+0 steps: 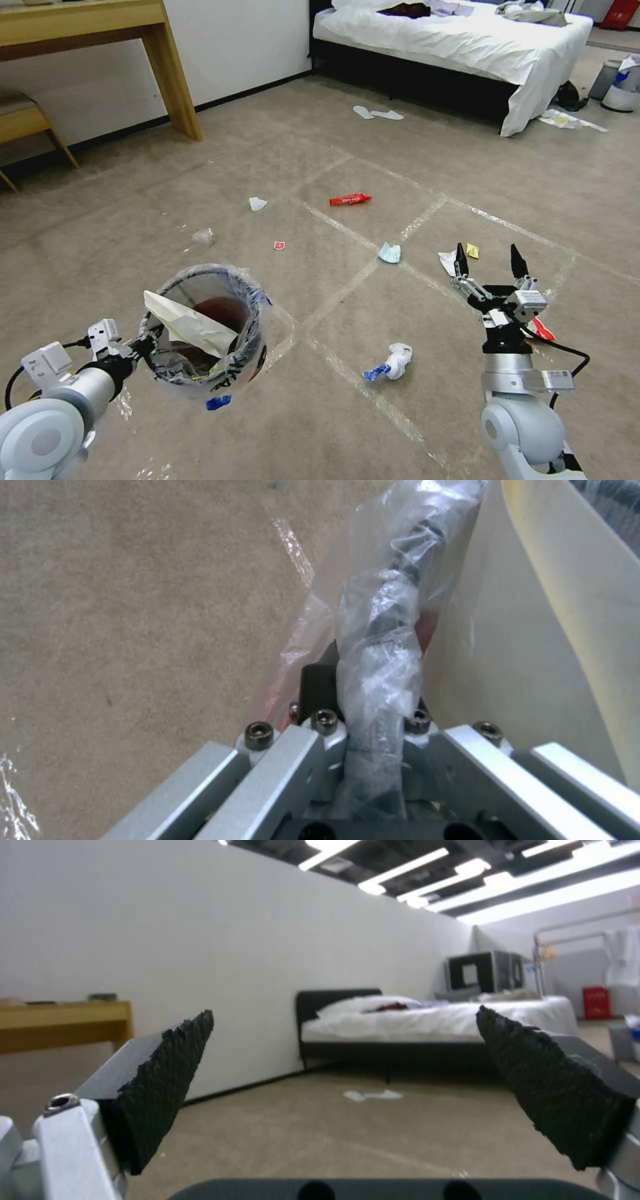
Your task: Pick up the trash bin and place the garbage on the floor into it.
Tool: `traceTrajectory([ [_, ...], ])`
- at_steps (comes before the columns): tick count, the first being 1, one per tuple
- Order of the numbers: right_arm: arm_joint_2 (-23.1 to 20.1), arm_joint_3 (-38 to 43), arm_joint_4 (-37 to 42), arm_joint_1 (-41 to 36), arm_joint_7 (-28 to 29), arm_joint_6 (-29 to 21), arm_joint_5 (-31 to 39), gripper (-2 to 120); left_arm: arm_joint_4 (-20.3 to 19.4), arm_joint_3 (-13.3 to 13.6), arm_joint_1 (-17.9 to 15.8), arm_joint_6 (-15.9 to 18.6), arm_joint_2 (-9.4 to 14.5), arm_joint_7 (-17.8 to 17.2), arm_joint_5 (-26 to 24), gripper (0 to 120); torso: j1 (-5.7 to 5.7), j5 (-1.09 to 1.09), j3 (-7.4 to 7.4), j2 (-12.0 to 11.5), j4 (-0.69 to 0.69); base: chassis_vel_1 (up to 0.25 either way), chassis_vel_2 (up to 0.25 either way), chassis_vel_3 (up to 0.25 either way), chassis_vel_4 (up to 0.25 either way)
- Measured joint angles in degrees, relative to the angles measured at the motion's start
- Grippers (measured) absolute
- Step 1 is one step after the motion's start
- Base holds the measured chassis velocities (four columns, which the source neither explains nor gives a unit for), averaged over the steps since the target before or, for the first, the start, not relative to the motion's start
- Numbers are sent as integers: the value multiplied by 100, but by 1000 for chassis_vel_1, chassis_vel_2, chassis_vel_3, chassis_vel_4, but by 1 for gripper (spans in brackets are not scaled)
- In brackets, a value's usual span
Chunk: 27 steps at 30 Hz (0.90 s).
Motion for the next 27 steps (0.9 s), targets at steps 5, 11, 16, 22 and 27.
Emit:
traceTrajectory([
  [5,-92,-179,-124,122,821,-829,201,100,4,0,18,-13,-20,27,42,1,-1,0,-1,0,0,0,0,0,0],
  [11,-229,-551,-541,387,2681,-3217,1744,100,61,-1,-12,-43,-16,38,67,1,-1,1,0,0,-2,0,0,0,0],
  [16,-25,-808,-1514,1083,3800,-4606,3837,100,124,22,-21,-49,-16,40,106,1,0,0,0,1,0,0,0,0,0],
  [22,243,-1123,-2664,1649,3974,-4724,4156,100,169,34,-29,-58,-43,41,151,1,-1,0,0,0,-1,0,0,0,0],
  [27,406,-1310,-3416,1966,3725,-4738,4126,100,187,34,-9,-67,-64,51,191,1,0,0,0,0,-1,0,0,0,0],
])
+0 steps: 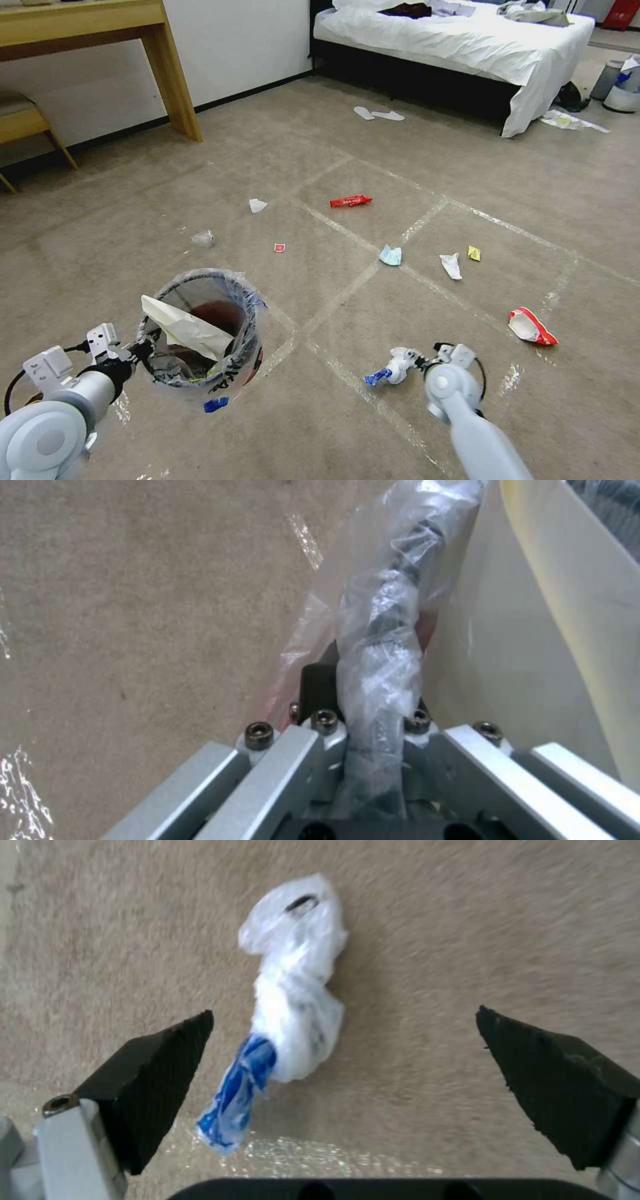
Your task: Pick up the trash bin and place the garbage on the floor into it.
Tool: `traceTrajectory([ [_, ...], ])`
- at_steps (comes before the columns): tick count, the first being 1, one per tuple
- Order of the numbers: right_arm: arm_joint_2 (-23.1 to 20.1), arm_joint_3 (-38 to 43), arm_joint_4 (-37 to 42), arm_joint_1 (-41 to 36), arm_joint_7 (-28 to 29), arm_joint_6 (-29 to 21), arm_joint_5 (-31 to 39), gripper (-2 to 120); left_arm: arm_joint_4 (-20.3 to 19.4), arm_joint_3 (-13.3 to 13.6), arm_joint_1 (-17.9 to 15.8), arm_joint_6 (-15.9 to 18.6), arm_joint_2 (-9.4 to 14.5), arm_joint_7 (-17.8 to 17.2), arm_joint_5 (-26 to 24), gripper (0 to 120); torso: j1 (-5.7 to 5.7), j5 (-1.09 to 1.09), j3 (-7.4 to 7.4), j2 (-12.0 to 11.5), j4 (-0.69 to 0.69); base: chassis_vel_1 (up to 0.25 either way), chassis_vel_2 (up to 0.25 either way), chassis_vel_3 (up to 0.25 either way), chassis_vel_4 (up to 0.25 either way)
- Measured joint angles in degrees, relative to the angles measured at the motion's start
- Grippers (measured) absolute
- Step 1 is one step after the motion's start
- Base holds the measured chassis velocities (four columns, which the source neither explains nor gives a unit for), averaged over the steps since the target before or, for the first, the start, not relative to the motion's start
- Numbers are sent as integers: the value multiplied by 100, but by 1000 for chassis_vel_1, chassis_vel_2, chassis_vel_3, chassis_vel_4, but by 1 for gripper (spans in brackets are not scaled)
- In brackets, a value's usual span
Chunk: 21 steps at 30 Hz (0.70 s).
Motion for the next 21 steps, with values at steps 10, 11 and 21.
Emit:
traceTrajectory([
  [10,410,-290,-1490,677,-580,55,-357,100,-1,1,35,-4,-26,13,29,1,0,-1,0,0,0,0,0,0,0],
  [11,410,-290,-1490,677,-580,55,-357,100,-1,1,35,-4,-26,13,29,1,0,-1,0,0,0,0,0,0,0],
  [21,647,-310,-2497,1060,-1125,306,-796,95,18,-11,66,-28,-16,40,54,1,0,-1,0,0,0,0,0,0,0],
])
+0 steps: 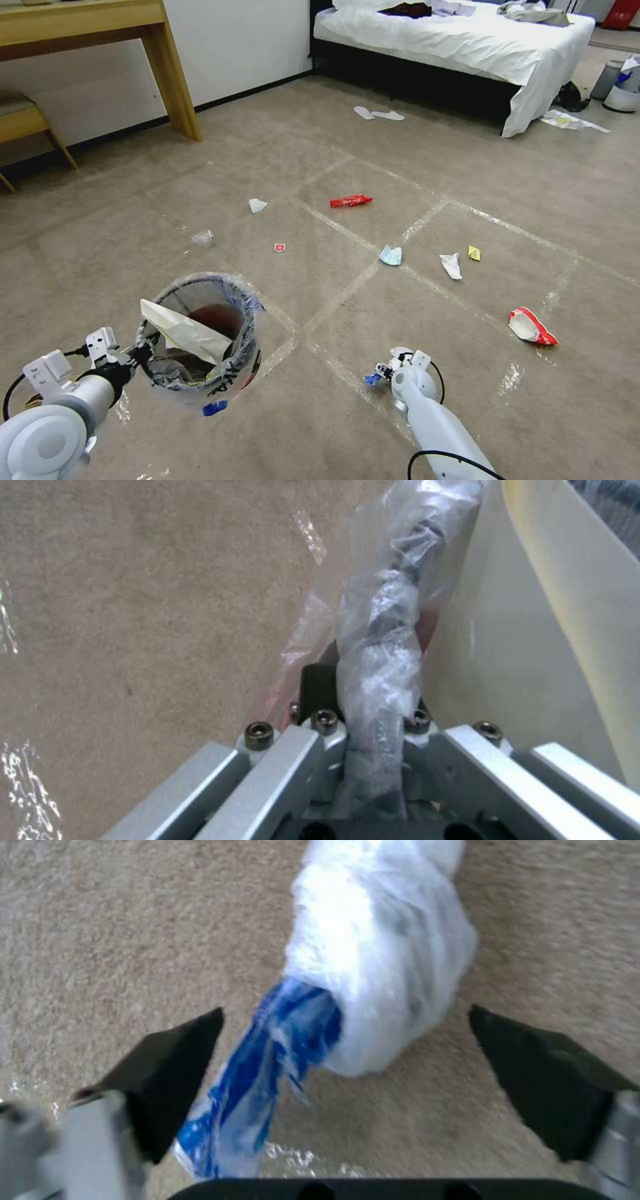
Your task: Pick up the trash bin and place the garbage on the floor into it.
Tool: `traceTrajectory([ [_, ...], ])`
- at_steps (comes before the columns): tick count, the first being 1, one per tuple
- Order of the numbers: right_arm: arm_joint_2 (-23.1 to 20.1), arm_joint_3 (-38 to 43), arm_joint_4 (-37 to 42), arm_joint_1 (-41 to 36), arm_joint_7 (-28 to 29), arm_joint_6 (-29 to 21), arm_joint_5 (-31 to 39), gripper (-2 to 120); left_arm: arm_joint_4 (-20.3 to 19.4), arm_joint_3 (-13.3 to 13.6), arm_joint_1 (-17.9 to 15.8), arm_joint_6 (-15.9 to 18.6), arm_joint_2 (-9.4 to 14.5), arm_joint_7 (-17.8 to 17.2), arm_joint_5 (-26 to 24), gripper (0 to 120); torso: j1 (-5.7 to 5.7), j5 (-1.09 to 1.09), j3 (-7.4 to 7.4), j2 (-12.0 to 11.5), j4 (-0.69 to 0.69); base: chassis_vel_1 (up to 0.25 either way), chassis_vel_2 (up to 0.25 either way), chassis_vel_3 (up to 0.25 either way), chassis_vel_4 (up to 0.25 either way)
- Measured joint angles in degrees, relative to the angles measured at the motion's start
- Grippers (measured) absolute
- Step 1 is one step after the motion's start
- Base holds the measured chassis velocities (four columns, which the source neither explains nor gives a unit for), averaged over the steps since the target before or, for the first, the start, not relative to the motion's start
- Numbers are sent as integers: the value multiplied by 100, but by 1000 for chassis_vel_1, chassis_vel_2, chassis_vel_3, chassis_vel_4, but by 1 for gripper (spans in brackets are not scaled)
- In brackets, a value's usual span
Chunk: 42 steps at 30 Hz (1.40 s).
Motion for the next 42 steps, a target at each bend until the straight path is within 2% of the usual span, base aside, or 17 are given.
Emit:
traceTrajectory([
  [1,0,0,0,0,0,0,0,95,0,0,0,0,0,0,0,1,0,0,0,0,0,0,0,0,0],
  [3,87,2,-278,90,-255,146,-214,77,0,-1,1,-11,34,7,6,1,0,0,0,0,0,0,0,0,0],
  [5,130,19,-412,141,-346,215,-309,73,1,-7,0,-14,52,12,6,1,0,1,0,0,0,0,0,0,0],
  [7,162,56,-592,191,-480,312,-463,61,44,-12,-2,-19,68,23,6,1,0,0,0,0,0,0,0,0,0],
  [10,166,68,-645,203,-515,335,-509,56,73,-10,-5,-22,69,33,17,1,0,0,0,0,-1,0,0,0,0],
  [14,155,84,-706,202,-603,406,-634,41,128,20,-23,-33,69,49,49,1,0,-2,-1,1,-2,0,0,0,0],
  [16,116,83,-625,141,-618,415,-649,30,165,38,-45,-38,70,54,67,1,0,0,0,0,-1,0,0,0,0],
  [19,91,71,-522,88,-625,415,-649,25,176,46,-54,-39,71,56,69,1,0,2,0,0,1,0,0,0,0],
  [20,31,52,-306,-19,-622,415,-636,16,193,52,-65,-41,75,59,74,1,0,2,0,0,1,0,0,0,0],
  [24,-146,-17,479,-321,-566,448,-660,1,234,58,-102,-42,81,59,76,1,0,1,0,0,0,0,0,0,0],
  [27,-183,-34,673,-384,-572,502,-728,0,239,62,-108,-42,81,59,76,1,0,2,0,0,-2,0,0,0,0],
  [29,-368,-136,1481,-601,-773,902,-993,0,240,81,-120,-42,80,59,71,1,0,0,0,0,-1,0,0,0,0],
  [31,-396,-159,1614,-629,-821,980,-1016,0,240,86,-122,-42,79,59,71,1,0,0,0,0,-2,0,0,0,0],
  [32,-495,-245,2035,-705,-993,1192,-1051,0,235,96,-127,-42,77,58,66,1,0,1,-1,0,0,0,0,0,0],
  [38,-766,-479,3018,-796,-1565,1712,-1053,0,186,115,-134,-36,70,36,39,1,0,0,0,0,-1,0,0,0,0],
  [40,-1022,-731,3862,-742,-1918,2030,-918,0,122,128,-136,-17,62,14,-18,1,0,1,0,0,1,0,0,0,0],
  [42,-1177,-882,4249,-667,-2043,2129,-801,0,92,134,-139,-9,60,-4,-47,1,0,0,0,0,-1,0,0,0,0],
])
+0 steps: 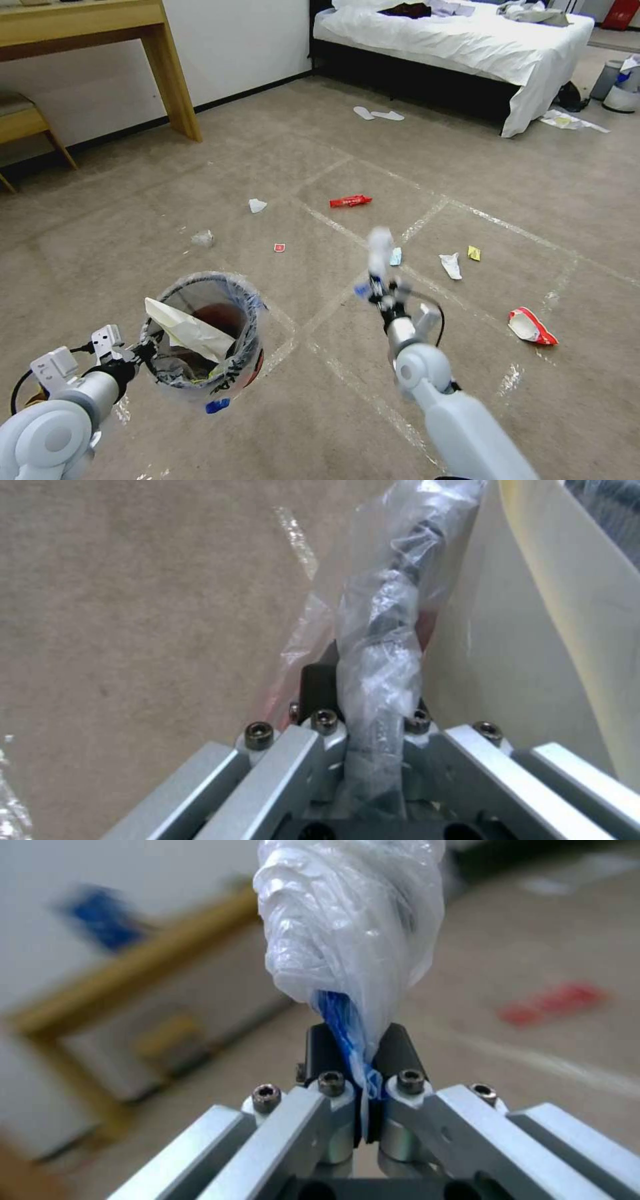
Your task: Pick up the trash bin and place the garbage on the floor into it.
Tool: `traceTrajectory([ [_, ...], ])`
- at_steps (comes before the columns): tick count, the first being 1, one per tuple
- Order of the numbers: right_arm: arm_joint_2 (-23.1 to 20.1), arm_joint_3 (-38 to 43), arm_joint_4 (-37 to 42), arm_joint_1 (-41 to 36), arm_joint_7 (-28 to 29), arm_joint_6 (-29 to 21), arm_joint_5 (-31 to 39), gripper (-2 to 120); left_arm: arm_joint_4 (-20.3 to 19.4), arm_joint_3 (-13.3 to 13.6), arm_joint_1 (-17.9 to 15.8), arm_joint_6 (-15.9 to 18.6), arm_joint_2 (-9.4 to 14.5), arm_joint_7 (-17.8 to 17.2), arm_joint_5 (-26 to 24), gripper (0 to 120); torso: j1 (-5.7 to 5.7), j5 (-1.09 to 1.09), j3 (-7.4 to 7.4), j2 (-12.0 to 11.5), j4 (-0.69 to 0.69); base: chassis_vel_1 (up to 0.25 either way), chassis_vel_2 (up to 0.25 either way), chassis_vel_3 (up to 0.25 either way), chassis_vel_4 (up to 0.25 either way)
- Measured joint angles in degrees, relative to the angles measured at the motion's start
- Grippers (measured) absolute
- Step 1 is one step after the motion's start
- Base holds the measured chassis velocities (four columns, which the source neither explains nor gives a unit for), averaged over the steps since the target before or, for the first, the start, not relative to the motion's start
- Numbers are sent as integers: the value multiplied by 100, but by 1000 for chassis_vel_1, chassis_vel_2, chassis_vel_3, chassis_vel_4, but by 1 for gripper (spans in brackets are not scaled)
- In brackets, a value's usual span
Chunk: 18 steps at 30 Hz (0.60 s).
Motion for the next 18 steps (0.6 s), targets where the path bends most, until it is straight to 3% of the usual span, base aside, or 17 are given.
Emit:
traceTrajectory([
  [1,-400,-413,671,254,-230,261,267,0,-71,14,-2,23,-4,-41,-98,1,0,1,0,0,2,0,0,0,0],
  [2,-400,-413,671,254,-230,261,267,0,-71,14,-2,23,-4,-41,-98,1,0,1,0,0,2,0,0,0,0],
  [4,-1135,-1244,1390,808,-656,549,739,0,-188,36,-13,73,-1,-120,-282,1,0,1,0,0,-1,0,0,0,0],
  [5,-1135,-1244,1390,808,-656,549,739,0,-188,36,-13,73,-1,-120,-282,1,0,1,0,0,-1,0,0,0,0],
  [6,-1437,-1784,1725,1224,-866,651,928,0,-256,48,-14,96,19,-153,-353,1,0,1,0,0,0,0,0,0,0],
  [11,-1657,-2663,2034,1959,-926,627,1168,0,-338,109,-40,138,25,-187,-403,1,0,1,0,0,2,0,0,0,0],
  [18,-1613,-3485,2304,2511,-358,137,1466,0,-358,167,-111,164,-27,-196,-406,1,0,1,0,0,0,0,0,0,0],
])
